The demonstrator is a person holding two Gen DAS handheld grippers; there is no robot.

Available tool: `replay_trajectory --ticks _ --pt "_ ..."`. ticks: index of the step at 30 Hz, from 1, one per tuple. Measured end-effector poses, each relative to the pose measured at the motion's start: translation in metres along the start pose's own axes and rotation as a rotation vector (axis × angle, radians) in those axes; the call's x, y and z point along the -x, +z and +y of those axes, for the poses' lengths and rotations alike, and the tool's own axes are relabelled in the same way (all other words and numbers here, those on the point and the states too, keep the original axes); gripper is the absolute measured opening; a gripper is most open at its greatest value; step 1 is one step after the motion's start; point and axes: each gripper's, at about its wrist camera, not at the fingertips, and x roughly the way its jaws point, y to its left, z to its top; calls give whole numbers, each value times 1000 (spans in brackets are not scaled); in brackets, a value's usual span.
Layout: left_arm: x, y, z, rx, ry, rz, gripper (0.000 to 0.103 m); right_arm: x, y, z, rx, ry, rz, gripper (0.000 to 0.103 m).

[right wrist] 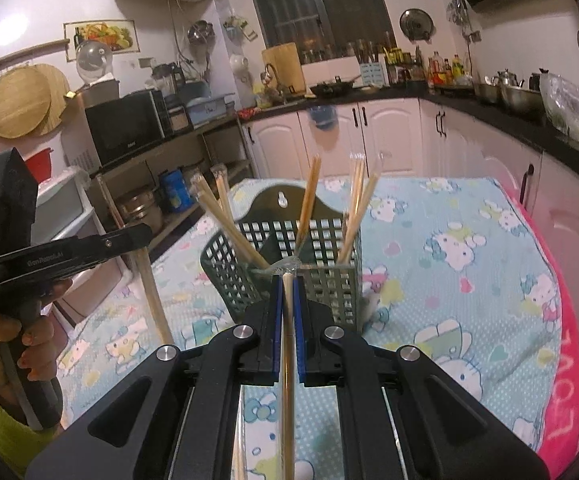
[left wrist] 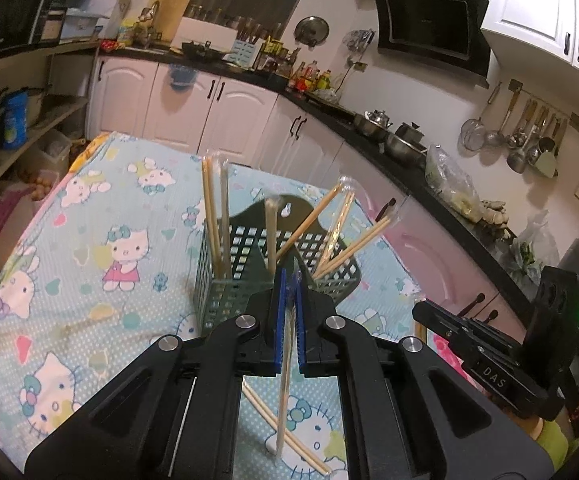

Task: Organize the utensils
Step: 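Lift the chopsticks with the left tool while the right tool carries its pair above the basket, then lower the left tool's chopsticks into the basket while the right tool lowers its pair in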

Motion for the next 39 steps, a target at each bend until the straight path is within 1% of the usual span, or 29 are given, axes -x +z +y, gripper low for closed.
replay_trajectory --ticks 6,10,23,33,39 --pt "7 20 -6 -28 -5 -39 1 3 19 5 6 9 -71 6" --pt "8 30 -9 -46 -4 -57 1 3 27 9 39 2 -112 6" --pt "9 59 -8 -65 4 -97 1 -10 62 15 68 9 -163 6" --pt "12 88 2 -56 15 -158 1 -24 93 24 101 11 -222 6" --pt "13 108 3 -50 3 -201 1 -35 114 29 107 19 -262 6"
